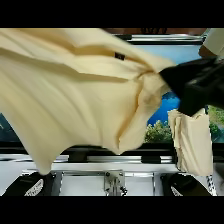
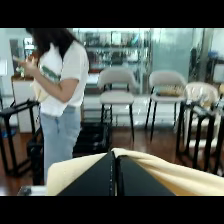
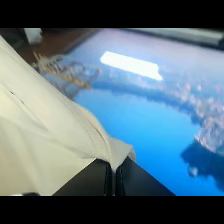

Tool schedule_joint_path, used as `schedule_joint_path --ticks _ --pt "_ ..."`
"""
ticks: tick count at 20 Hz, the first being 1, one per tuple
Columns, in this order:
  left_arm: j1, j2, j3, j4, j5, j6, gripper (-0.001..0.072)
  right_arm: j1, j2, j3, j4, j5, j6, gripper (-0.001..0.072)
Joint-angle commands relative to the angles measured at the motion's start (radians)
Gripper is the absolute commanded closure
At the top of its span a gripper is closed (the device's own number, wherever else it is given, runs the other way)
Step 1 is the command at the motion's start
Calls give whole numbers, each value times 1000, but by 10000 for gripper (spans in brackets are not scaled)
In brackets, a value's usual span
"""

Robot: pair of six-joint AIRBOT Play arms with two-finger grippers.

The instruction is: Fold the shirts.

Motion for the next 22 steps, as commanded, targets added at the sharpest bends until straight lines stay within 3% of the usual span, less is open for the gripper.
schedule_joint_path --ticks 1,5,9,14,15,16,17,18,22 --pt "7 -187 3 24 16 18 675 -1 -150 2 -172 202 40 647" --pt "0 -461 3 -88 13 17 673 -1 -413 2 -314 74 60 647" --pt "-54 -712 3 -200 -2 17 672 -1 -717 2 -323 -87 69 646" --pt "-118 -916 3 -228 -237 -11 667 -1 -911 2 -321 -77 63 647" --pt "-124 -940 4 -241 -286 -29 618 -1 -915 2 -322 -87 54 647" --pt "-126 -955 3 -254 -344 -28 468 -1 -912 2 -322 -92 45 647" --pt "-127 -959 3 -253 -399 -27 269 -1 -905 2 -323 -83 37 647" --pt "-119 -955 5 -253 -465 -27 156 -1 -894 2 -326 -63 29 647" --pt "-41 -868 15 -259 -798 -7 157 -1 -813 2 -405 40 -23 646"
